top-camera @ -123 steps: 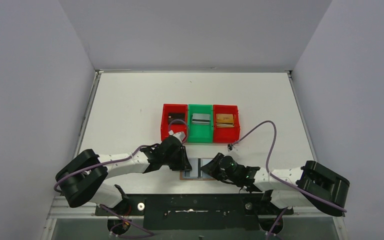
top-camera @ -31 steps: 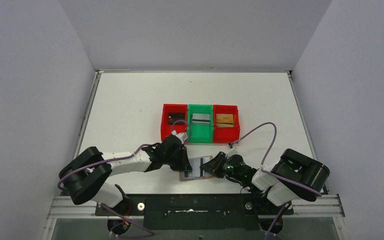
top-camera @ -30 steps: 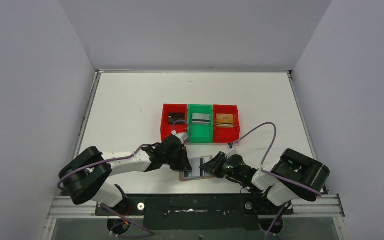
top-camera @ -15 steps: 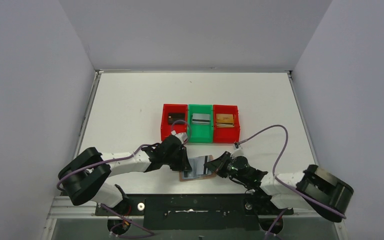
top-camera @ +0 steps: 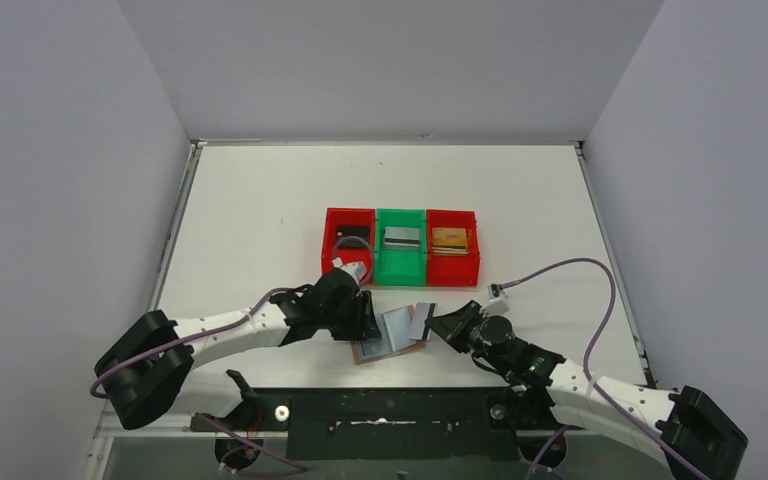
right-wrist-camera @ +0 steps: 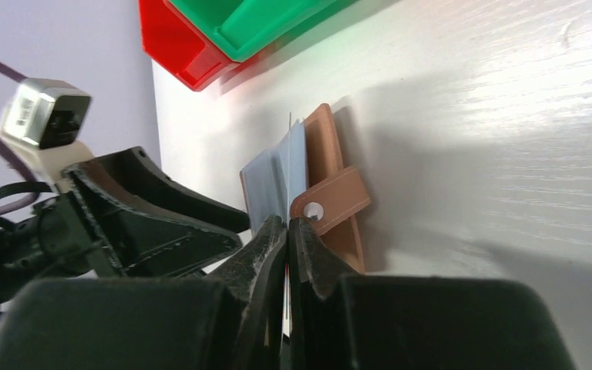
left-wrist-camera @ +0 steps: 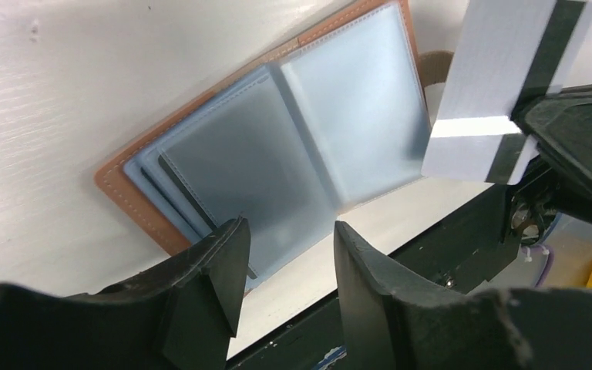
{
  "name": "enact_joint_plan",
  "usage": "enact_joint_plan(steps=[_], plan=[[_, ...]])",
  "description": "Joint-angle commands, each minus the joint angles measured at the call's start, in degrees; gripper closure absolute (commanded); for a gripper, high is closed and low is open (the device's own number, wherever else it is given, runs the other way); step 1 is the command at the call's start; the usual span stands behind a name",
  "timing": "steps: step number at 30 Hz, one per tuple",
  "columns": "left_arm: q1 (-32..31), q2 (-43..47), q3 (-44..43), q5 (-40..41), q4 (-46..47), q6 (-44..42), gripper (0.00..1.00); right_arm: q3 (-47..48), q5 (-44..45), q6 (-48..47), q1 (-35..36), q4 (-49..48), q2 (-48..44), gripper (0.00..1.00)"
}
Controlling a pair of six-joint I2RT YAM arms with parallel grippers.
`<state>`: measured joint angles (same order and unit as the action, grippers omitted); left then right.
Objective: Take the credit cards out of the card holder
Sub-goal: Remove the credit card from the card holder, then place the credit card in the storage box.
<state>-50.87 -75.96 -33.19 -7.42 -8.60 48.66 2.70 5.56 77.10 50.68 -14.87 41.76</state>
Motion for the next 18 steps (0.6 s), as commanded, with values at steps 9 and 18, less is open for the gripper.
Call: enact_joint_plan(steps=[9, 18], plan=[[4.6, 17.2, -3.1, 12.9, -9.0, -0.9, 0.34, 5.3, 4.3, -12.3, 2.3, -2.1, 2.2, 1.0], [28.0, 23.4, -9.4, 7.2, -23.6, -14.6, 0.22, 13.2, 10.9, -26.8, 6.5, 2.8, 2.0, 1.0]])
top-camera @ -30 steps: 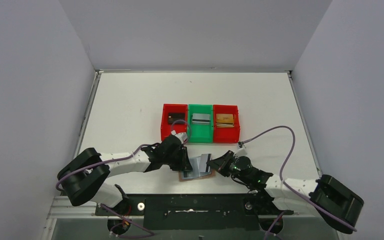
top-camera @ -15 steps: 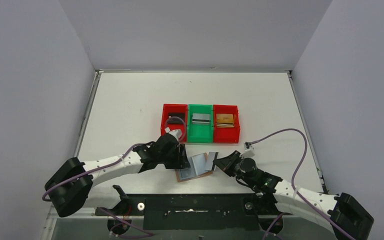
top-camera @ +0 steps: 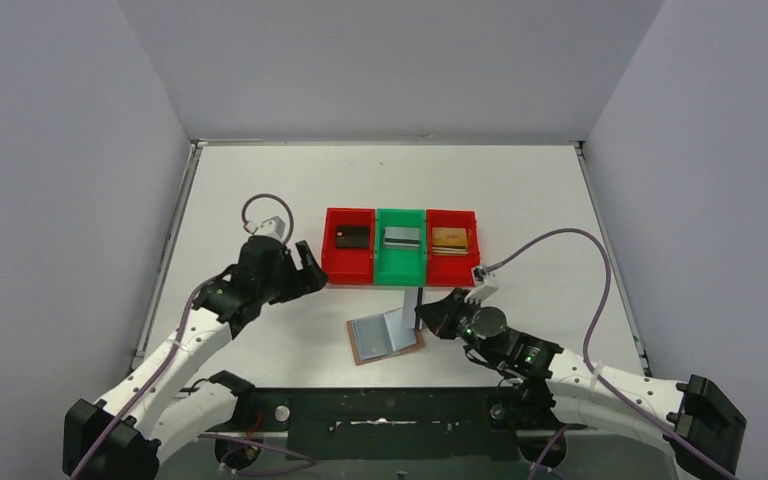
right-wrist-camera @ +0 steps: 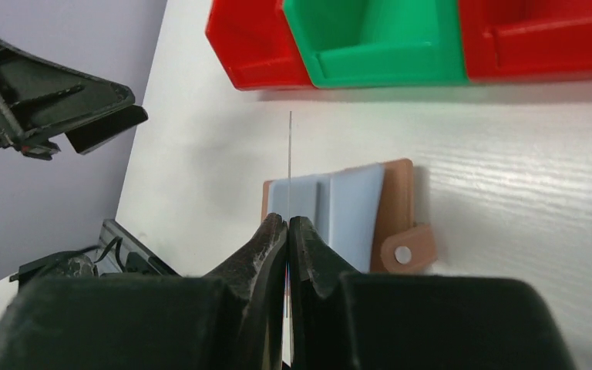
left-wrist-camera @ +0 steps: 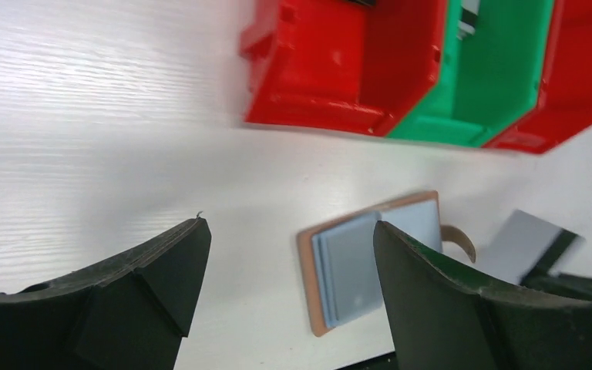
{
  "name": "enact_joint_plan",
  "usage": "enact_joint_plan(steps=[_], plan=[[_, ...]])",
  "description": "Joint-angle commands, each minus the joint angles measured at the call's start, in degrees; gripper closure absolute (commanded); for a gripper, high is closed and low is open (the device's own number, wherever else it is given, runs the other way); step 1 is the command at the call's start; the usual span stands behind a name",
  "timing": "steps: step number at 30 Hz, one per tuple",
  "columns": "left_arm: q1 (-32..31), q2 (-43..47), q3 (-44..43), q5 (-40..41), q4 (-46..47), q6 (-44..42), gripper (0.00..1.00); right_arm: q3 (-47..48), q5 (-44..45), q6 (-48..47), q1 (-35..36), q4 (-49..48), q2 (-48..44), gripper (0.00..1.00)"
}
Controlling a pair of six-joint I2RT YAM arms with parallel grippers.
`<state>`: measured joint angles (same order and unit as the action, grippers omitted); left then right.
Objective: Take the credit cards out of the card holder
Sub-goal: Place the credit card in the storage box.
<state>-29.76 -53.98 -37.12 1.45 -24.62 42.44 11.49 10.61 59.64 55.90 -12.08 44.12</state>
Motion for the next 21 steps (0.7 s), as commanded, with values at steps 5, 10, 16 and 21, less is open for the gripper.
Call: enact_joint_plan(steps=[5, 10, 16, 21], plan=[[12.1, 4.2, -7.0, 1.7, -7.7, -11.2, 0.18, 8.8, 8.2, -19.6, 1.7, 2.6, 1.5, 1.0], [12.4, 5.8, -6.0, 9.4, -5.9, -14.5, 0.14, 14.8, 9.9, -33.4, 2.0, 6.8, 4.8, 1.0], [12.3, 7.6, -4.0, 11.2, -1.3, -14.2, 0.12, 21.6, 12.3, -50.5, 2.1, 8.2, 10.3, 1.0], [12.3, 9.5, -3.4, 10.6, 0.3, -15.6, 0.11, 28.2, 12.1, -63.5, 0.8, 8.8, 17.8, 1.0]])
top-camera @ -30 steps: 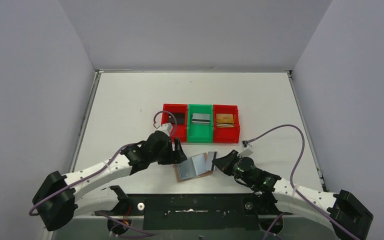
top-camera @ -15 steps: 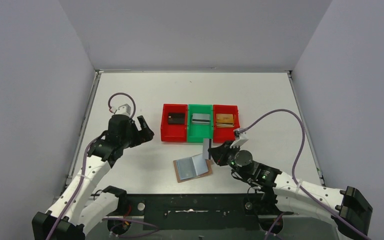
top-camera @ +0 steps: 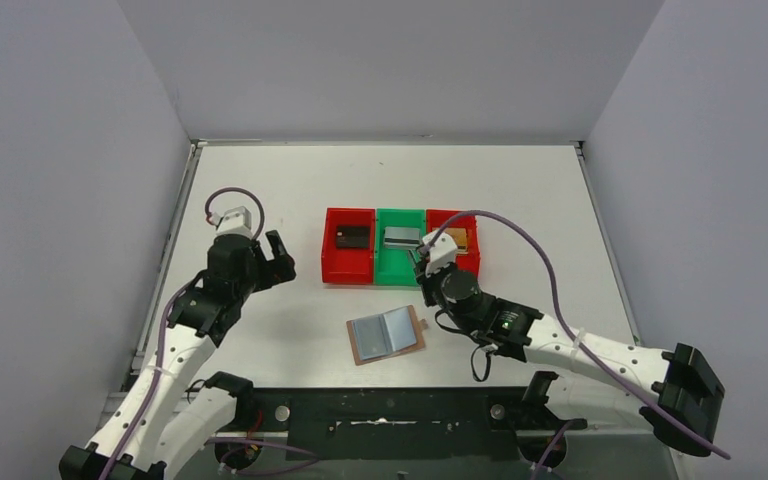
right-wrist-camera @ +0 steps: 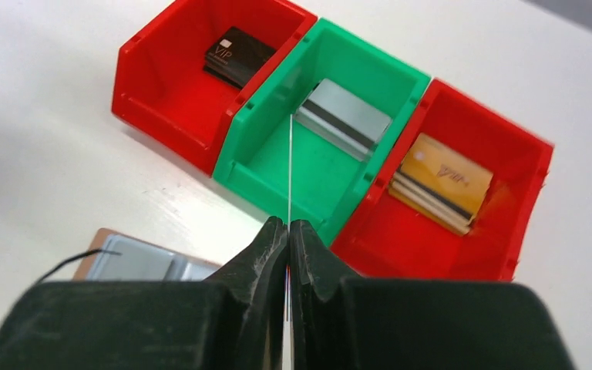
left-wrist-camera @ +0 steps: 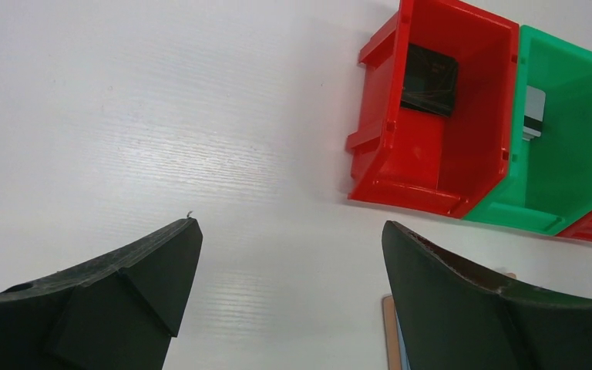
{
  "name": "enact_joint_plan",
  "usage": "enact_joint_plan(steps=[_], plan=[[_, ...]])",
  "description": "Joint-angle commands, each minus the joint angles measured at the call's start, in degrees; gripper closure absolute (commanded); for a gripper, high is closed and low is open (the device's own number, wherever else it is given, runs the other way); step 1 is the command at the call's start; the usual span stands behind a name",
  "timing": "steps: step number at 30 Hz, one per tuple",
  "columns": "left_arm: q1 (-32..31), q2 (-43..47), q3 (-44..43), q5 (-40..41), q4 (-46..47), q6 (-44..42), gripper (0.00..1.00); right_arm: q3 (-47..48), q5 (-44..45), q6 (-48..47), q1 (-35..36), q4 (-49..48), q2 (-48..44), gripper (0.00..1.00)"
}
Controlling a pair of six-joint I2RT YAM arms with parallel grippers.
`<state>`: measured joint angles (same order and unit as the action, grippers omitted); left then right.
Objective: Take the credit cards out of the card holder
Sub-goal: Place the credit card in the storage box.
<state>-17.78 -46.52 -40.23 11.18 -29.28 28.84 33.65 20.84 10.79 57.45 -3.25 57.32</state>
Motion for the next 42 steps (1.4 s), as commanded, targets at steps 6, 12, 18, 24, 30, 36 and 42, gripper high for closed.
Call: enact_joint_plan(steps=[6, 12, 18, 24, 30, 36, 42], plan=[[0.4, 4.6, 0.8, -0.8, 6.3, -2.8, 0.1, 13.3, -6.4, -25.9, -4.9, 2.1, 12.8, 1.0], [0.4, 5.8, 1.0, 0.5, 6.1, -2.8, 0.09, 20.8, -14.8, -34.4, -9.3, 6.9, 19.8, 1.0], [0.4, 6.2, 1.1, 1.2, 6.0, -2.7, 0.09, 26.6, -18.0, -41.3, -11.0, 11.8, 25.8, 1.0], [0.4, 6.3, 1.3, 1.3, 6.1, -2.8, 0.09, 29.6, -17.7, -46.0, -12.2, 14.0, 31.2, 1.0], [0.3, 6.2, 1.3, 1.4, 6.1, -2.8, 0.09, 31.1, -16.9, -49.7, -13.0, 13.1, 34.0, 1.0], [0.4, 6.2, 1.4, 1.4, 6.1, -2.9, 0.09, 32.1, -17.2, -52.6, -14.1, 11.5, 38.0, 0.97], [0.4, 6.4, 1.5, 1.5, 6.1, -2.9, 0.09, 33.8, -17.5, -55.5, -15.4, 9.9, 41.2, 0.97]])
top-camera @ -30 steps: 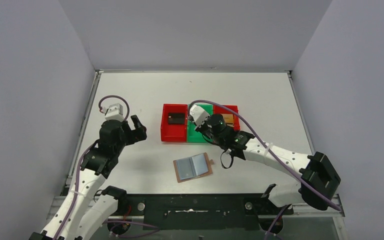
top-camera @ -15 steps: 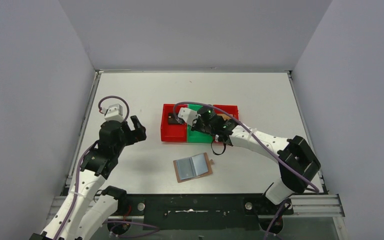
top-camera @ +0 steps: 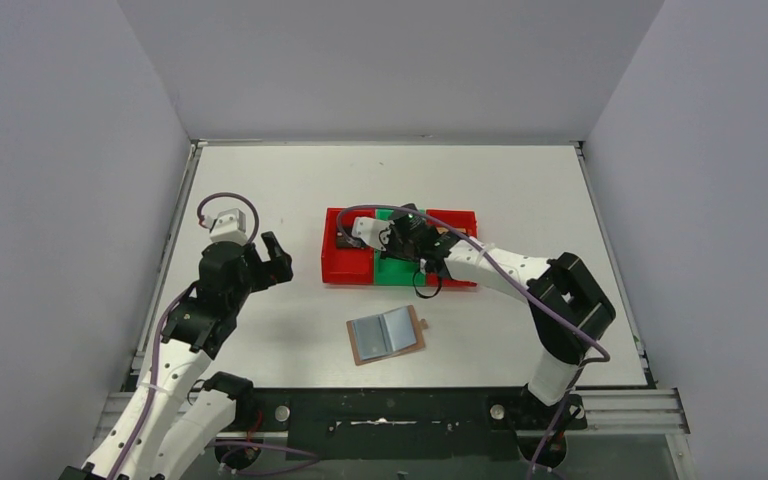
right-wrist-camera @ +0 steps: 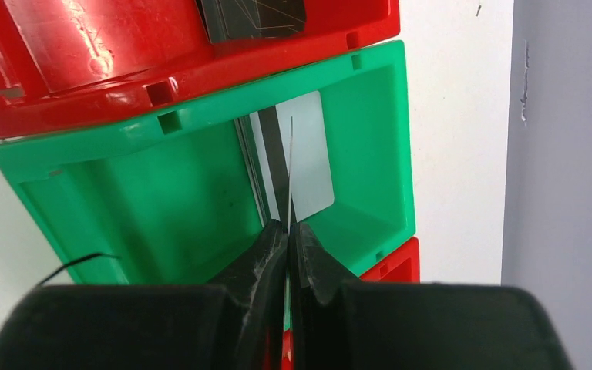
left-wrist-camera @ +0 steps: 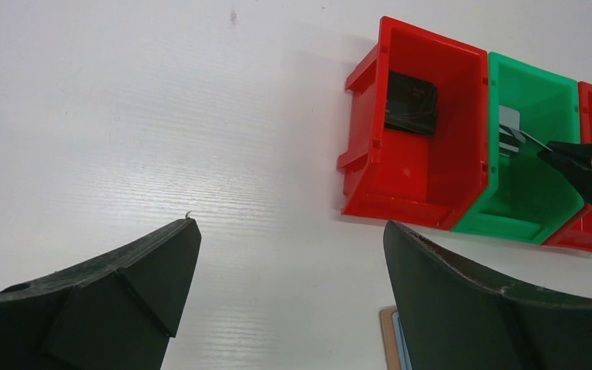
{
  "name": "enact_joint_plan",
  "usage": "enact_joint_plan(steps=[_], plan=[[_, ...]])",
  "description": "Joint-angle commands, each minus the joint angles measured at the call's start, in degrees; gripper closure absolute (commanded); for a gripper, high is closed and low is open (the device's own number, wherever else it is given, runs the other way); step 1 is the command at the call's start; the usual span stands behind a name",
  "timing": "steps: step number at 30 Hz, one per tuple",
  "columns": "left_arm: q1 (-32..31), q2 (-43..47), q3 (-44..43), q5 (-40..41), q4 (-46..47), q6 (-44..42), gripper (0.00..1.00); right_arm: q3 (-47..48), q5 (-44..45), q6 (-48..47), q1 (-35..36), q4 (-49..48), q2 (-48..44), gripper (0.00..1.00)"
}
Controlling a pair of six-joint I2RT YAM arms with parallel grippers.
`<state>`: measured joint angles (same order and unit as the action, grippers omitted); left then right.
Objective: Take the credit cards out of the card holder
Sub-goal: Place the credit card in the storage box.
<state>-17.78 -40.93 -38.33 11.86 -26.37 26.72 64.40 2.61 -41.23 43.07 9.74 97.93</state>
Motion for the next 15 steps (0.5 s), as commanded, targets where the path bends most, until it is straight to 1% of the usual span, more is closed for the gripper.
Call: enact_joint_plan(steps=[1, 3, 6, 15], plan=[[0.4, 0.7, -0.4, 0.7, 3.2, -0.8, 0.09, 3.2, 0.7, -4.0, -1.2, -3.6, 0.9, 0.97], [0.4, 0.7, -0.4, 0.7, 3.2, -0.9, 0.09, 3.5, 0.7, -4.7, -1.5, -4.4, 1.5, 0.96], [0.4, 0.7, -0.3, 0.7, 3.2, -0.9, 0.09, 5.4, 1.8, -6.0, -1.9, -2.5, 3.2, 0.96], [0.4, 0.5, -0.1, 0.4, 3.5, -1.0, 0.09, 6.3, -2.1, -8.8, -3.8, -3.2, 5.7, 0.95]])
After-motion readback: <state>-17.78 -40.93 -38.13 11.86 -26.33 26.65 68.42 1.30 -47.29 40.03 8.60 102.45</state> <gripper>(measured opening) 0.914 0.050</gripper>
